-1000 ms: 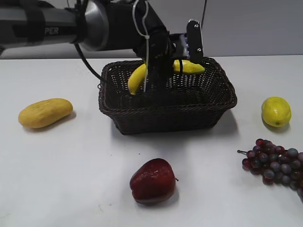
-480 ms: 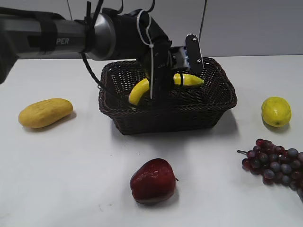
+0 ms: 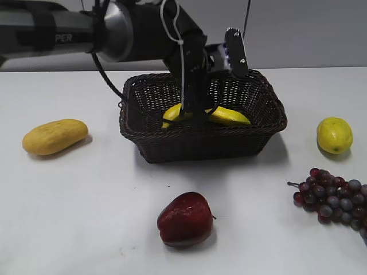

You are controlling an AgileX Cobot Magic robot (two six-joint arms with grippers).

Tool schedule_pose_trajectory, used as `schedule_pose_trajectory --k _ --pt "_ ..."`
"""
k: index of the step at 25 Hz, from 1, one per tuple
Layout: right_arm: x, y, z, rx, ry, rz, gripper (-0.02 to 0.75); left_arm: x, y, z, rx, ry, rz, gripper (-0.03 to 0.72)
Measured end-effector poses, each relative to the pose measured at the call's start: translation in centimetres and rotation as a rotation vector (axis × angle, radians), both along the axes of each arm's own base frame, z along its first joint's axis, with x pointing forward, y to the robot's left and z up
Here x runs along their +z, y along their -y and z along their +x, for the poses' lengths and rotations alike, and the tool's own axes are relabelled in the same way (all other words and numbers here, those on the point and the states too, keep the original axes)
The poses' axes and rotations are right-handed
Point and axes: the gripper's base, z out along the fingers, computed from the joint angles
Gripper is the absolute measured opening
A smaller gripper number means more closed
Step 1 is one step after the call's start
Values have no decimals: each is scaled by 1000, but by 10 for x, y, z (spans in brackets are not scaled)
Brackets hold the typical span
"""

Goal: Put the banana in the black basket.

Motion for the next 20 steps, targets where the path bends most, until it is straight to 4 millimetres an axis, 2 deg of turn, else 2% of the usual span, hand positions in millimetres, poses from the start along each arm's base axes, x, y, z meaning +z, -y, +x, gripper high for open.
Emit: schedule_pose_trajectory --k 6,11,15,20 --pt "0 0 0 0 0 0 593 20 -42 3 205 -162 -12 606" --pt "0 0 0 0 0 0 593 35 -95 12 403 -310 -35 589" --pt "0 0 0 0 0 0 593 47 -129 22 548 -327 -104 588" --pt "0 0 0 0 0 0 593 69 -166 18 651 -310 -166 587"
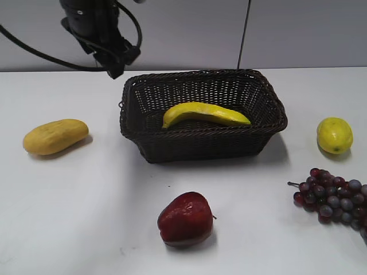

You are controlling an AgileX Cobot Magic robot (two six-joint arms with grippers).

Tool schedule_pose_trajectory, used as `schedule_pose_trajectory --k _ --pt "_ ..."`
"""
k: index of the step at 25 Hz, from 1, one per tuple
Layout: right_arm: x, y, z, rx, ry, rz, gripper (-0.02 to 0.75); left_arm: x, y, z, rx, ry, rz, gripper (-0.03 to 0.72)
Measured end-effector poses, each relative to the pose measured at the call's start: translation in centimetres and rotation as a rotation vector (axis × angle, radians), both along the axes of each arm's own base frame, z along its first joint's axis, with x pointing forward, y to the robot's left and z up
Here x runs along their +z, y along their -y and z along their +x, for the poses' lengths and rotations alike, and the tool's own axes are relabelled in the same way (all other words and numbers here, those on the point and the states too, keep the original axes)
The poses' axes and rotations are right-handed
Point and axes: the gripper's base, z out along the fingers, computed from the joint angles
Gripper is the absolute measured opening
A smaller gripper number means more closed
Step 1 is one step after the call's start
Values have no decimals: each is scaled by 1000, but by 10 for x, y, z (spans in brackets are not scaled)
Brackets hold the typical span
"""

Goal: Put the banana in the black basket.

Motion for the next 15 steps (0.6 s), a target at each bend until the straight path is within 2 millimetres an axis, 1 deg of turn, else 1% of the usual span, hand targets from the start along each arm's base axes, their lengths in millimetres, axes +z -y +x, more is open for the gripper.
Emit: schedule_pose_trajectory --k 4,9,12,14,15 --pt "0 0 0 0 0 0 593 14 -31 -3 92 5 -73 581" --pt "0 0 0 0 0 0 593 11 -80 -11 231 -37 -116 579" --pt "0 0 0 0 0 0 593 8 -109 -28 307 -64 -113 579" --pt "0 0 0 0 0 0 593 2 -126 -45 354 -96 -107 577" --pt "0 0 0 0 0 0 593 2 -134 -54 378 -98 -107 578"
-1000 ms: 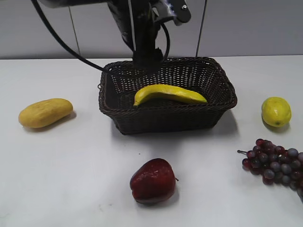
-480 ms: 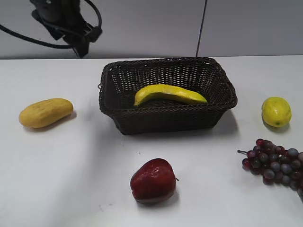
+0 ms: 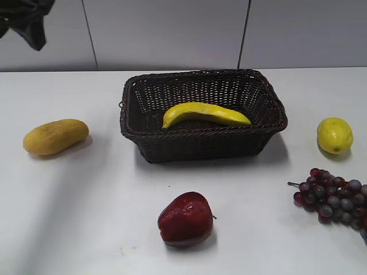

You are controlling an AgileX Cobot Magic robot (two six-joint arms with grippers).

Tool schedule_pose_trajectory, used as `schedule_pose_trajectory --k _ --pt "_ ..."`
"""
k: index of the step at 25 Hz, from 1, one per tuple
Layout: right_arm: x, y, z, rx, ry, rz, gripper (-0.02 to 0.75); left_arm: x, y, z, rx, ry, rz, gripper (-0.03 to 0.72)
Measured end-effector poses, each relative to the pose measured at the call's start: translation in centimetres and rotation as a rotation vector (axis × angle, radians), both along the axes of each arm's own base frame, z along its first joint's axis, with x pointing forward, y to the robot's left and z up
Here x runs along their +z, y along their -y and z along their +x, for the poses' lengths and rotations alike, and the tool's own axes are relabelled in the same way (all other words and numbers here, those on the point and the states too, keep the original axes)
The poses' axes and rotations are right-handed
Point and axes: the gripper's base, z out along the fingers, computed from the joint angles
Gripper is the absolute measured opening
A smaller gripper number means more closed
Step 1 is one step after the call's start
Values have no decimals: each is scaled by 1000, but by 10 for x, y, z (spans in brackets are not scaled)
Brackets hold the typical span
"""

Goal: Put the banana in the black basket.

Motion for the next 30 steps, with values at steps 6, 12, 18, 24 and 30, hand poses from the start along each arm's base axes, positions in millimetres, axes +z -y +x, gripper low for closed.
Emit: schedule_pose_trajectory --k 6,12,18,24,30 --pt "0 0 0 0 0 0 593 -7 -28 -67 100 -37 0 577" --pt "0 0 0 0 0 0 593 -8 -24 -131 105 4 -3 573" --pt "0 0 0 0 0 0 593 -17 -19 -182 105 62 -19 568" --pt "0 0 0 0 0 0 593 -35 -14 -226 109 117 -46 568" --pt "0 0 0 0 0 0 593 -47 -11 -260 106 215 -47 566"
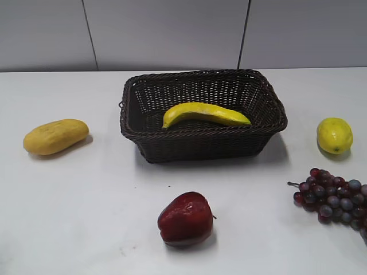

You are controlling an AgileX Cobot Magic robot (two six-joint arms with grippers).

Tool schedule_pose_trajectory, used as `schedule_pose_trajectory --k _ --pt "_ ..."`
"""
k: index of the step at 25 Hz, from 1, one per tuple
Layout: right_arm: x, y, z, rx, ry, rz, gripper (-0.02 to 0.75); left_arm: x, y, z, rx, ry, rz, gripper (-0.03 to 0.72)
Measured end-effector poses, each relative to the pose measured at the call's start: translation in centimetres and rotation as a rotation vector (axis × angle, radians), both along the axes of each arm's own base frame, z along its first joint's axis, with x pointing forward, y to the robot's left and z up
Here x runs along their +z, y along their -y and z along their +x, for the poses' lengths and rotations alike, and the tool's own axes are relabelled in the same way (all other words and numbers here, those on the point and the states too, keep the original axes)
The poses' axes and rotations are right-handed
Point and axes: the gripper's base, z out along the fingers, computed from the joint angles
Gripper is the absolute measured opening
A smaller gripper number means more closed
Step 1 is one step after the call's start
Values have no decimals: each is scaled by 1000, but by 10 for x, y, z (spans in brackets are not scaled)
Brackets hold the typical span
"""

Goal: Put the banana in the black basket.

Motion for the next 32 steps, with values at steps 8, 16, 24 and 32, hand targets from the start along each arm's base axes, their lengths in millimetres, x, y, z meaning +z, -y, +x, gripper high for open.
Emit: schedule_pose_trajectory --k 8,16,24,32 --pt "0 0 0 0 0 0 593 -7 2 -27 9 269 11 555" --pt "0 0 0 0 0 0 593 -5 4 -49 9 444 20 555" --pt "0 0 0 0 0 0 593 -5 5 -66 8 554 26 552" --pt "0 0 0 0 0 0 593 -5 5 -66 -39 556 9 540"
